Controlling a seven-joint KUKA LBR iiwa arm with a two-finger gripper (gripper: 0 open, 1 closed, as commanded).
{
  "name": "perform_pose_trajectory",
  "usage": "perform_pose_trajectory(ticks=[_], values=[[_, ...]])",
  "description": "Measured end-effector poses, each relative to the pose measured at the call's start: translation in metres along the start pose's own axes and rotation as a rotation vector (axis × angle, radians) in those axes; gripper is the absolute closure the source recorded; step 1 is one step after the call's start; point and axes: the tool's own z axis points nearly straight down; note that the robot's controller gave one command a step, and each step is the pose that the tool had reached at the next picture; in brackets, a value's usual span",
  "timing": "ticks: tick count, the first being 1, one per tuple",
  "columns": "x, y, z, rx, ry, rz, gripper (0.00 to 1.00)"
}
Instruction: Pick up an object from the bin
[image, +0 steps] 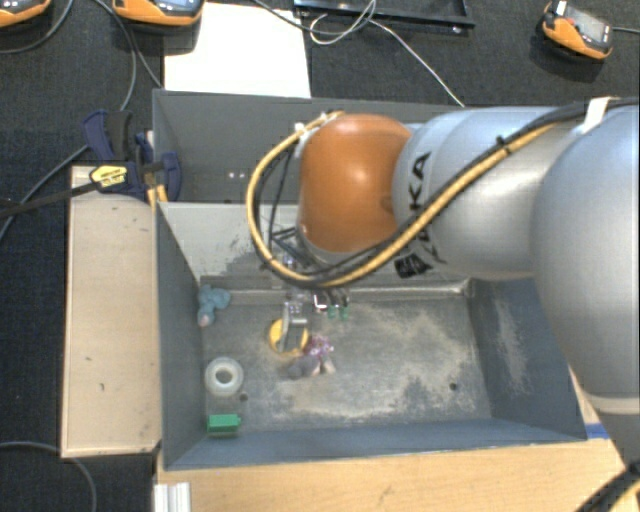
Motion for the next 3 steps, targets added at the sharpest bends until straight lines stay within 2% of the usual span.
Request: perform_pose_trajectory(ticks=[1,2,3], values=[[0.023,-0.033,0.016,0.001,0.005,-0.1,0.0],[0.037,-0.052,0.03,0.0,0.001,-0.065,0.0],[0.023,-0.061,0.072,0.0,0.002,-0.135,0.0]])
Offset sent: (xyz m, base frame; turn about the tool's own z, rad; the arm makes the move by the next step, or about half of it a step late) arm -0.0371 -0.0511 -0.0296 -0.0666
